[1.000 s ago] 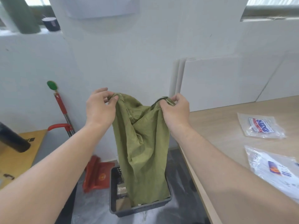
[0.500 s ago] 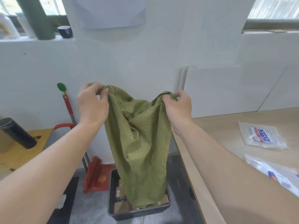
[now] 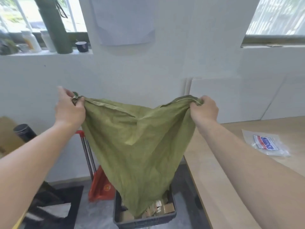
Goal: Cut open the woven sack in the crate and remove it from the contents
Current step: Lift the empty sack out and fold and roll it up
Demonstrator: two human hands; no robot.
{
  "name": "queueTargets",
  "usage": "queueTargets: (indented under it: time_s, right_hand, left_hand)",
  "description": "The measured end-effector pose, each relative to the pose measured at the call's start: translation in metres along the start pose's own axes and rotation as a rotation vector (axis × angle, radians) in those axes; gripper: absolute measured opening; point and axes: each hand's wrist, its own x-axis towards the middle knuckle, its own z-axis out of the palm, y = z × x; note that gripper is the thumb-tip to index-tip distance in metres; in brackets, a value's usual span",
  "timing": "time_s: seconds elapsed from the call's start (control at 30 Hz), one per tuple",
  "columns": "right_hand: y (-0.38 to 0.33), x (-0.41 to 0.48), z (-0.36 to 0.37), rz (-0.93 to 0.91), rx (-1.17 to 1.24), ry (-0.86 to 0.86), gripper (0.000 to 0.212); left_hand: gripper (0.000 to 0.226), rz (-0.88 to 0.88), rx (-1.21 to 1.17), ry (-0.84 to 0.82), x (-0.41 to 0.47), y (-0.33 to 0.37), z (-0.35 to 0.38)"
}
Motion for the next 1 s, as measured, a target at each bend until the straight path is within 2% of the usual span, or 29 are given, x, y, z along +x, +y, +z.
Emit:
queueTargets:
  time_s: [0.1,0.27,0.4,0.47,0.57,0.63,0.77,0.8,0.9,1.0]
  right_hand:
    - [-0.003,0.005,-0.024,0.043,0.015,0.048,0.018]
    - [-0.021,-0.029,-0.031,0.131,0.044,0.13,0.011]
    - [-0.029,-0.081,-0.031,0.246,0.138,0.164,0.023]
    - [-0.038,-0.105,-0.033,0.257,0.184,0.155,0.023]
    - [-0.059,-0.139,-0.034,0.25,0.218,0.111,0.021]
    - [-0.07,-0.161,-0.032,0.205,0.233,0.056,0.019]
    - [-0.096,-0.187,-0.038,0.005,0.182,-0.101,0.008]
    - [-0.105,-0.192,-0.039,-0.074,0.171,-0.144,0.003]
    - [-0.122,-0.211,-0.04,-0.317,0.115,-0.289,0.01]
    - [-0.125,-0.228,-0.051,-0.492,0.071,-0.549,0.015]
  left_hand:
    - [0.034,0.061,0.034,-0.118,0.012,-0.014,-0.043]
    - [0.008,0.174,0.05,-0.313,0.013,-0.026,-0.091]
    - [0.012,0.21,0.125,-0.534,-0.004,-0.03,-0.129]
    - [0.018,0.193,0.164,-0.527,-0.007,-0.032,-0.138]
    - [0.019,0.111,0.139,-0.387,-0.012,-0.019,-0.133]
    - [0.019,0.065,0.085,-0.344,-0.029,0.001,-0.123]
    - [0.019,0.025,0.052,-0.456,-0.07,0.048,-0.1]
    - [0.019,-0.002,-0.003,-0.515,-0.078,0.061,-0.097]
    - [0.012,-0.145,-0.281,-0.68,-0.1,0.094,-0.093]
    - [0.015,-0.23,-0.512,-0.751,-0.123,0.117,-0.095]
